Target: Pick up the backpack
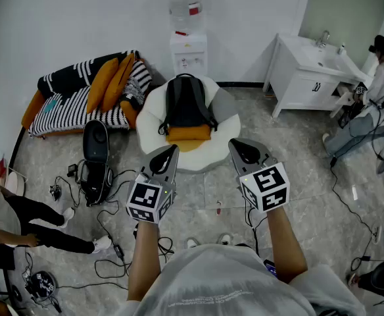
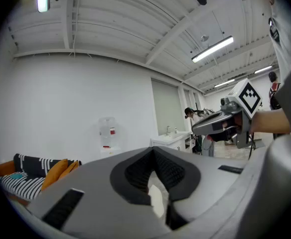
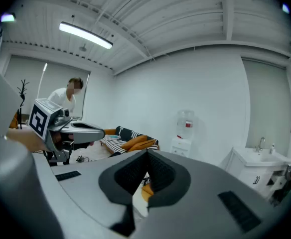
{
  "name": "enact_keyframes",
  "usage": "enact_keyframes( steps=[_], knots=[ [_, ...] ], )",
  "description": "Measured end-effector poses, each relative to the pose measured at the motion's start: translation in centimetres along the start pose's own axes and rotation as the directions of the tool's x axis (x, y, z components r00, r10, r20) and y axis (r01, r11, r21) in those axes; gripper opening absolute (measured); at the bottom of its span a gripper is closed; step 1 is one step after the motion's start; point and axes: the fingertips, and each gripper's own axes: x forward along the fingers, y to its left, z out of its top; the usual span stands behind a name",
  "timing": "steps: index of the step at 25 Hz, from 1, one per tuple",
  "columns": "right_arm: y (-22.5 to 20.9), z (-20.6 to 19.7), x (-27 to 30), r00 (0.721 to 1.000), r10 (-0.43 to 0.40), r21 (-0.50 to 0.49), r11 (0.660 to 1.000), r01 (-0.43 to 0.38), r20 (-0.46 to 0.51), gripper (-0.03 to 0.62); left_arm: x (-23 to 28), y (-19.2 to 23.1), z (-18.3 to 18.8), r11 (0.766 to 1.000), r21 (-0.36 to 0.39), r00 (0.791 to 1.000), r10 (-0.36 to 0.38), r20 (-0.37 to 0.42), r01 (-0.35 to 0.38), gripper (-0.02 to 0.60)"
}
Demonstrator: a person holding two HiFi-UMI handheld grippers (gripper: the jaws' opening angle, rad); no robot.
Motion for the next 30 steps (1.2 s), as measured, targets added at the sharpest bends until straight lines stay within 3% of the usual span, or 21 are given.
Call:
enact_keyframes(
  steps=[5,13,20,30],
  knots=[
    [-0.7,0.2,-0.1,1.000,0.008,0.013,1.000,-0.009,0.030,0.000,0.1,-0.2,-0.3,1.000,-0.017,1.000,0.002,0.002,-0.002,-0.006],
    [-2.5,0.3,0.0,0.997,0.033,0.053,0.998,-0.037,0.074,0.000,1.1,-0.2,1.2,0.979,-0.198,0.994,-0.022,0.110,0.044,-0.008],
    [-4.7,0.2,0.3,0.994,0.072,0.054,0.996,-0.077,0.081,0.000,3.0,-0.6,0.6,0.994,-0.102,0.999,0.048,0.025,-0.045,-0.006],
    [-7.0,-0.7,0.5,0.982,0.178,0.011,0.984,-0.179,0.070,0.000,5.7,-3.4,0.3,0.996,-0.005,0.995,0.087,-0.049,-0.087,-0.006]
  ],
)
